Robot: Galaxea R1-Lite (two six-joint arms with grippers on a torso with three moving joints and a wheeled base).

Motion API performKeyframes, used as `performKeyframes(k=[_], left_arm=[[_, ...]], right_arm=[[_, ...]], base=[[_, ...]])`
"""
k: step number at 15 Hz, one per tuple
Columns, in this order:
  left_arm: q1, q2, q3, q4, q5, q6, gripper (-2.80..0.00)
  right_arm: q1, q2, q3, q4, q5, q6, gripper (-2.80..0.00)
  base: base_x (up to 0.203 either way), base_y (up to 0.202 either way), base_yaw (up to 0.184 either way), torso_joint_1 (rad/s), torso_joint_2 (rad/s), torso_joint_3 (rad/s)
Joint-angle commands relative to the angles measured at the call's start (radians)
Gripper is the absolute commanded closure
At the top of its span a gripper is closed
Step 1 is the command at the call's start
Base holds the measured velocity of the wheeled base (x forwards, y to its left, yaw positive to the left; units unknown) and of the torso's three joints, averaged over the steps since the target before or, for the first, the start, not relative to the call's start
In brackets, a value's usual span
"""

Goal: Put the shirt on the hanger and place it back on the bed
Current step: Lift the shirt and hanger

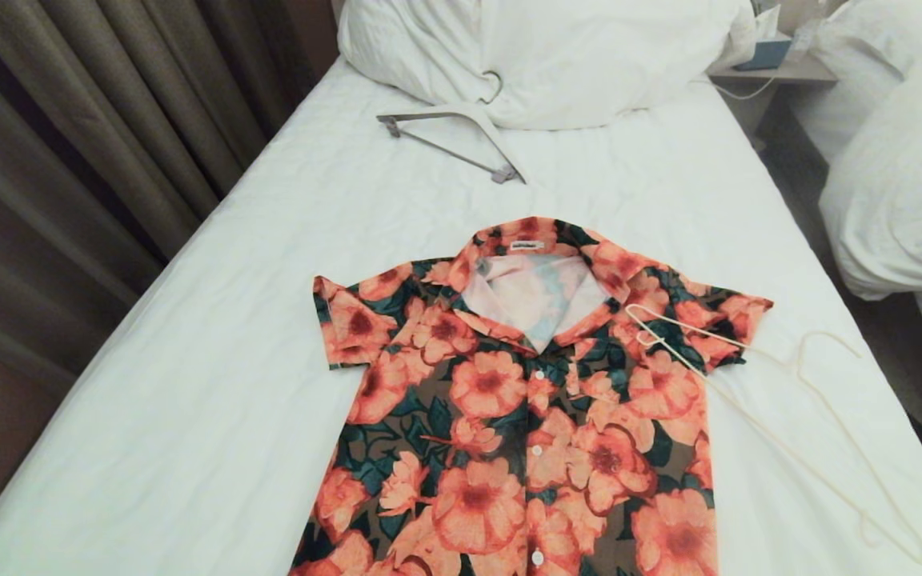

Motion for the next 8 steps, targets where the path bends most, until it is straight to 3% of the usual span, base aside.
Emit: performKeyframes(k=[1, 8], left_arm=[[0.000, 0.001, 0.001, 0.000, -0.001, 0.001, 0.00], [0.000, 0.001, 0.001, 0.000, -0.001, 0.001, 0.00]], right_arm=[[0.000, 0.000, -0.001, 0.001, 0.000, -0.002, 0.00], [0.001, 0.041, -0.058, 0.015, 0.005, -0.010, 0.00]], base=[[0.000, 0.000, 0.000, 0.000, 0.00, 0.000], [0.000, 0.000, 0.000, 0.000, 0.00, 0.000]])
